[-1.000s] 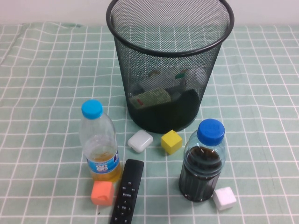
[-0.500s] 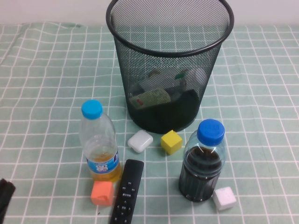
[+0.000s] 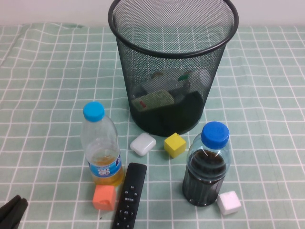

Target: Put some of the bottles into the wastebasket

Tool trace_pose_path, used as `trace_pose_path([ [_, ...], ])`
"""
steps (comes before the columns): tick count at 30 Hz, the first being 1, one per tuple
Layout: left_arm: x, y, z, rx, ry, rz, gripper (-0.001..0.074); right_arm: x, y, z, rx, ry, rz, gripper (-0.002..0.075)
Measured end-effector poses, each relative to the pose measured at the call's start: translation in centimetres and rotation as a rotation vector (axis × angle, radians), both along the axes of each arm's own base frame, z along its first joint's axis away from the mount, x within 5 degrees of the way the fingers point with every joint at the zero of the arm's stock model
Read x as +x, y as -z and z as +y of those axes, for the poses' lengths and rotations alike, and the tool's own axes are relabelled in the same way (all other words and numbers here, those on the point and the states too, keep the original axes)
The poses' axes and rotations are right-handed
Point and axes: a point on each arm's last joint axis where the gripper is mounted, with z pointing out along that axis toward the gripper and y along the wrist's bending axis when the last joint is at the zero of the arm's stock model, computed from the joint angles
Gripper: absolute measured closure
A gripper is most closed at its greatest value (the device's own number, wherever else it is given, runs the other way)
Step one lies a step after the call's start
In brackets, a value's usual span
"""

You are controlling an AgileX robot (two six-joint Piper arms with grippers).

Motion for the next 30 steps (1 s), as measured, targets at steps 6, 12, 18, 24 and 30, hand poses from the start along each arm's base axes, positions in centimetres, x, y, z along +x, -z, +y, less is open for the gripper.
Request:
trace_pose_path([
  [6, 0.0, 0.0, 0.0, 0.0, 0.0, 0.001, 0.0739, -0.1, 0.9, -0.1, -0.041, 0.005, 0.091, 0.0726],
  [12, 0.0, 0.0, 0.0, 0.001, 0.001, 0.002, 0.0739, 0.3, 0.0, -1.5, -0.09, 0.25, -0.031, 0.0726],
  [18, 0.0, 0.1, 0.0, 0.007, 0.004, 0.014, 0.074, -0.2, 1.0, -2.7, -0.066, 0.454, 0.071, 0.0726],
  [24, 0.0, 0.3, -0.1, 0.015, 0.009, 0.031, 0.074, -0.3, 1.6, -2.8, -0.127, 0.45, 0.134, 0.0726],
  [30, -0.1, 0.3, -0.1, 0.018, 0.009, 0.034, 0.0739, -0.3, 1.6, -2.8, -0.126, 0.449, 0.134, 0.0726],
])
